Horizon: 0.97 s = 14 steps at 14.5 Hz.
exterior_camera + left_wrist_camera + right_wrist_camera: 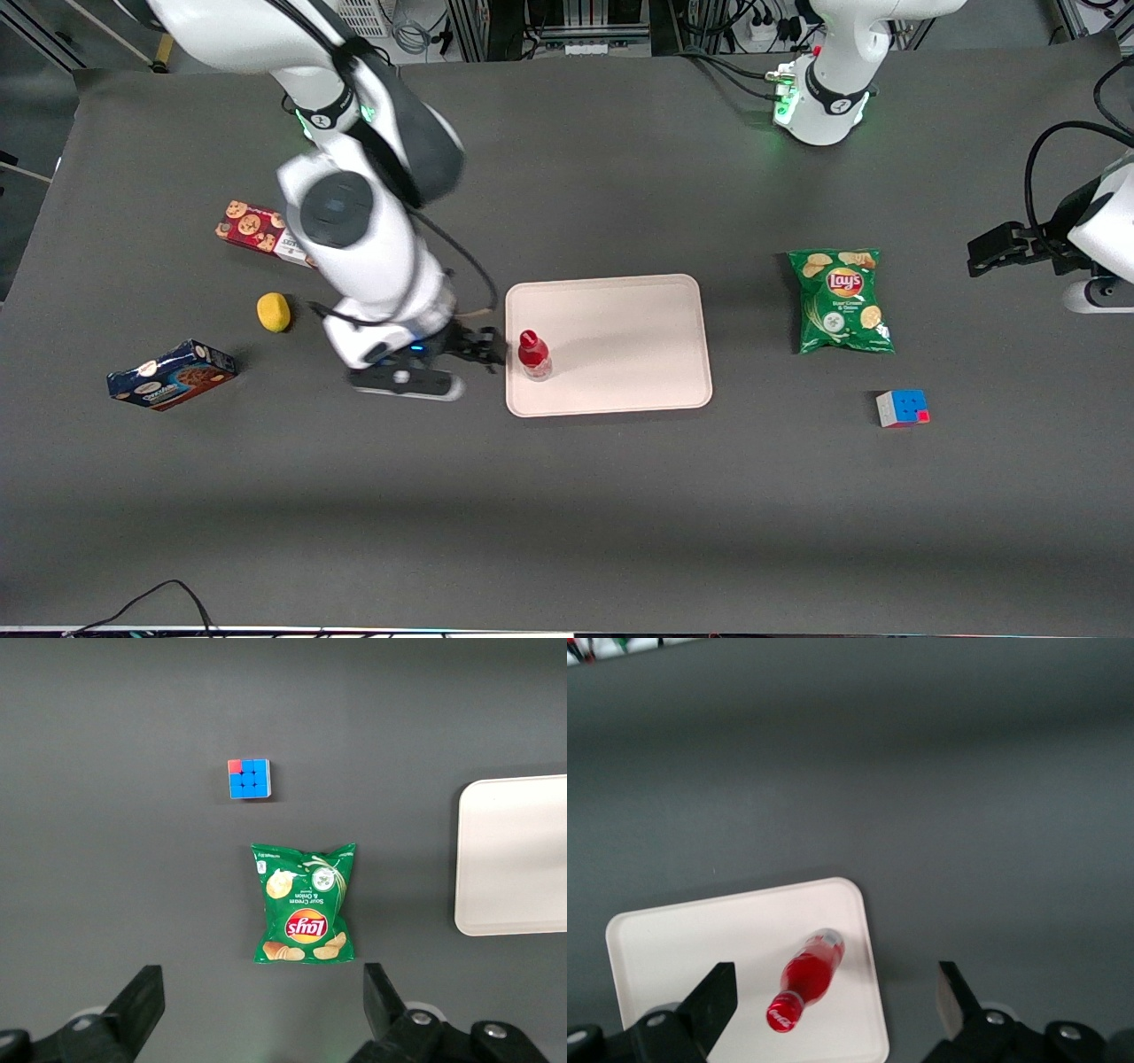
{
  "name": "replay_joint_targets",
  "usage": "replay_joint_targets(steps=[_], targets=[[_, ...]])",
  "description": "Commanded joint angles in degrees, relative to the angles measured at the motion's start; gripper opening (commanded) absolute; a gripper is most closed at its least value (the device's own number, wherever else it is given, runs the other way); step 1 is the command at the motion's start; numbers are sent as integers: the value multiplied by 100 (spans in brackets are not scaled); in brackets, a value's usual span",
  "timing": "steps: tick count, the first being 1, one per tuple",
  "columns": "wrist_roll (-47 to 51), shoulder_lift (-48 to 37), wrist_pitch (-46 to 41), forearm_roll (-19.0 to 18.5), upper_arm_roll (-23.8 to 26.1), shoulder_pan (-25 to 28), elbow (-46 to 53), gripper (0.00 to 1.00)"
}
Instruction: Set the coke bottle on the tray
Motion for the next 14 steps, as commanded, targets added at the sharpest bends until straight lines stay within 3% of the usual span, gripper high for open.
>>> replay_joint_targets(steps=[1, 3, 8, 14], targets=[[-887, -1060, -143, 239, 184, -763, -737, 100], [-1599, -1447, -451, 616, 184, -1264, -869, 100], [-3286, -1879, -1295, 635, 158, -2399, -852, 100], [-3509, -2072, -1919, 592, -27, -2550, -860, 100]])
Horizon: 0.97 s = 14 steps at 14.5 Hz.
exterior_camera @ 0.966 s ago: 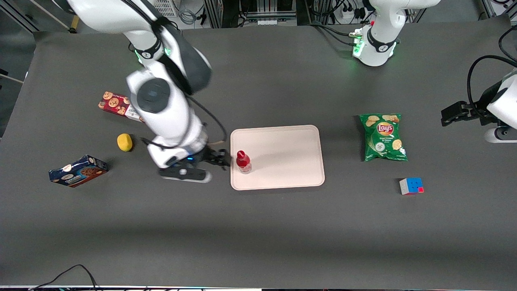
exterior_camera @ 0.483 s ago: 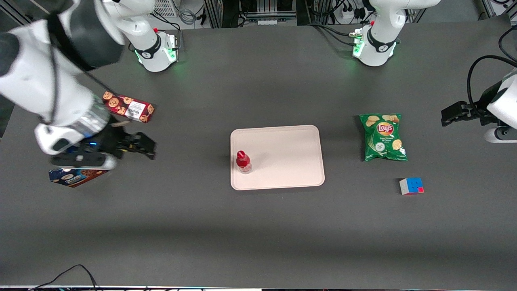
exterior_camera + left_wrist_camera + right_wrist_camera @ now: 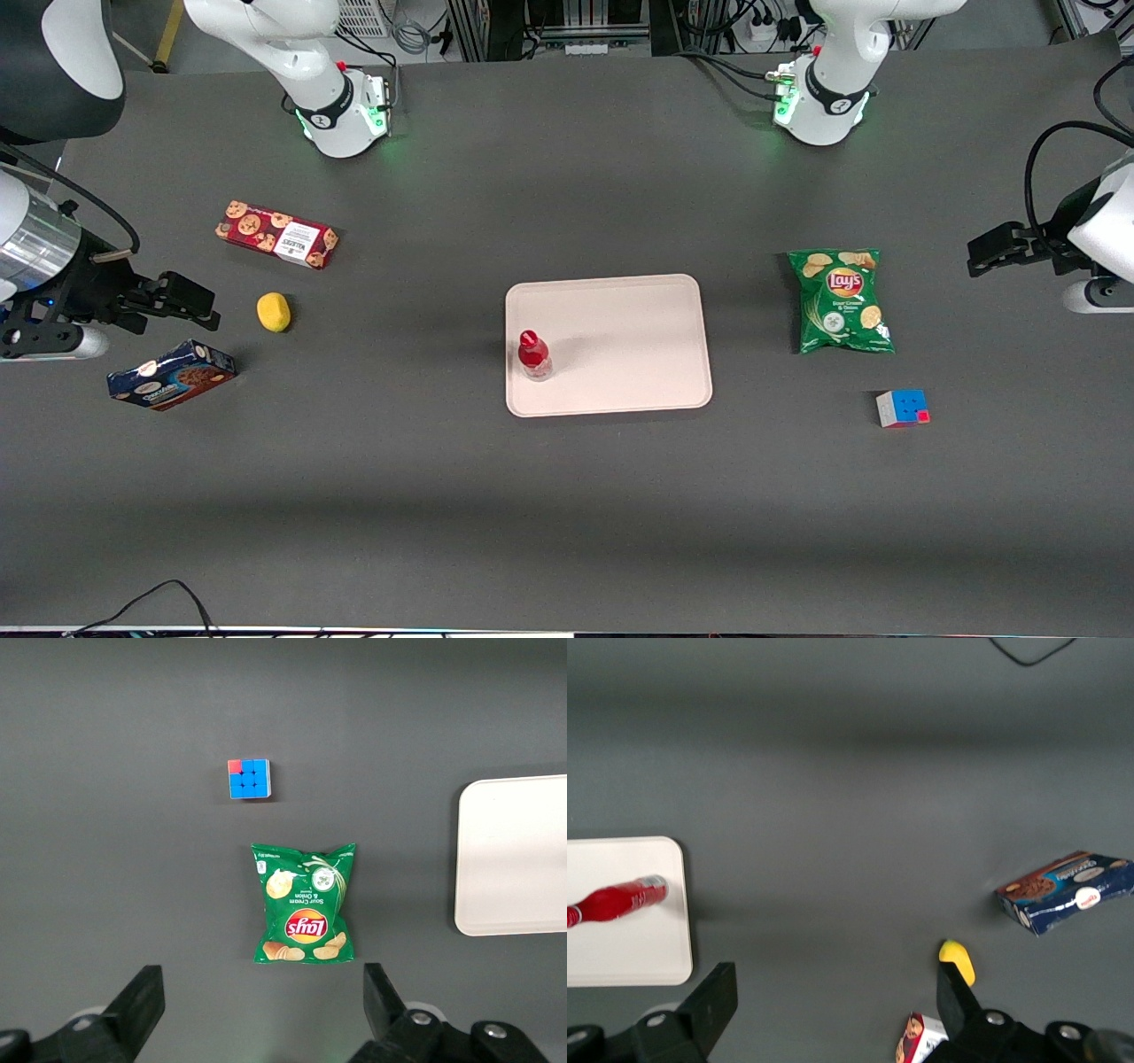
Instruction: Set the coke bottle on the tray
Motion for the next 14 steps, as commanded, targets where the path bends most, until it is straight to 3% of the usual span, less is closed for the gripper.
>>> replay_joint_targets(steps=[1, 8, 14], targets=[[-150, -293, -422, 57, -41, -16, -192, 100], [-168, -355, -485, 75, -76, -69, -331, 100], [-194, -1031, 218, 119, -76, -174, -1465, 100]])
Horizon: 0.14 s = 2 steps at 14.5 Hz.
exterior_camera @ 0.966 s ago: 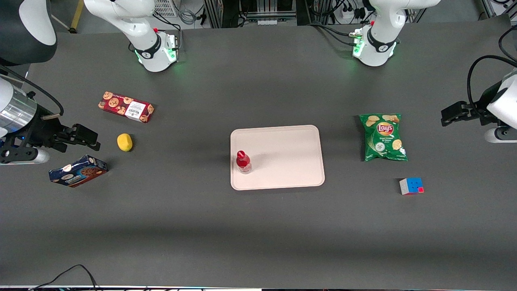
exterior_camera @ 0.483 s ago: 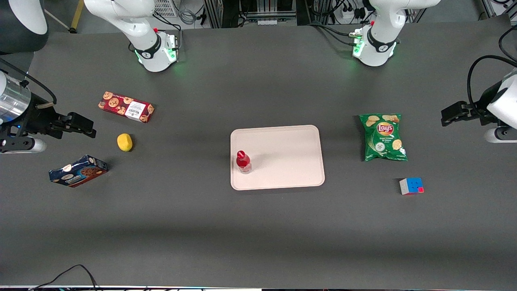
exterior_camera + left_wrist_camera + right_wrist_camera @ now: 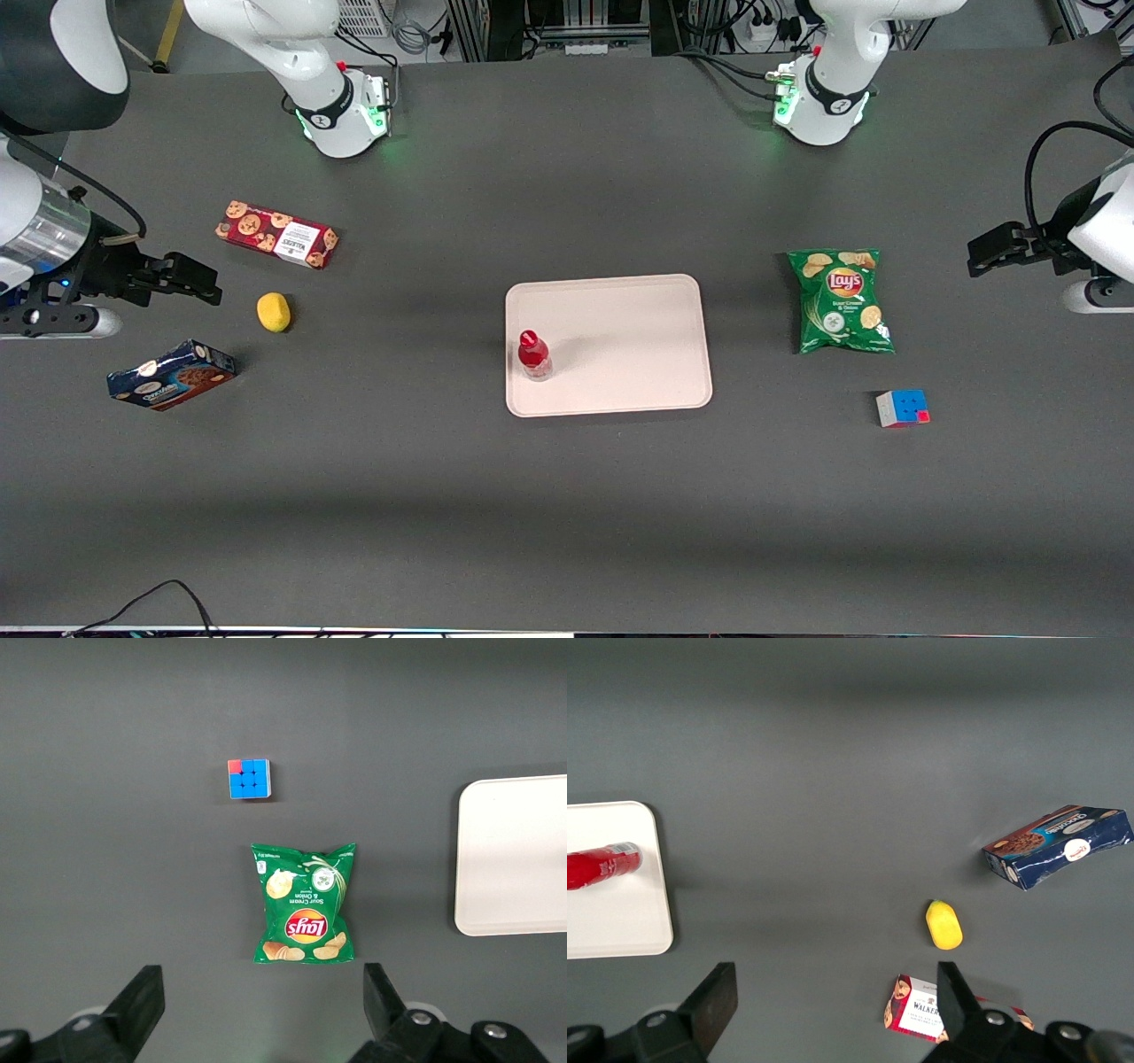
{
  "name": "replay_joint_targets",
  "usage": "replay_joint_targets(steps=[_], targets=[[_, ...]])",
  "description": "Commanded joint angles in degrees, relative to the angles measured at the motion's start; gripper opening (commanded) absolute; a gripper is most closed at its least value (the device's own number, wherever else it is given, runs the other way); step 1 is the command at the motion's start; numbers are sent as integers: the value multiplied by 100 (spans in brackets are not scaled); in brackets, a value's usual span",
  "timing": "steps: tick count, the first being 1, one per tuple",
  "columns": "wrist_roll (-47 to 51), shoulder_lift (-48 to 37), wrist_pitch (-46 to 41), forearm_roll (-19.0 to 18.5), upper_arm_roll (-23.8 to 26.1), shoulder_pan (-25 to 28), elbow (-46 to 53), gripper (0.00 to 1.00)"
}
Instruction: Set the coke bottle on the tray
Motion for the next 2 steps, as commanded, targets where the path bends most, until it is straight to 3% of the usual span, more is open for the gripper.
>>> replay_joint_targets(steps=[1, 2], targets=[[-279, -580, 325, 127, -8, -95, -728, 100], [-297, -580, 325, 127, -8, -95, -728, 100]])
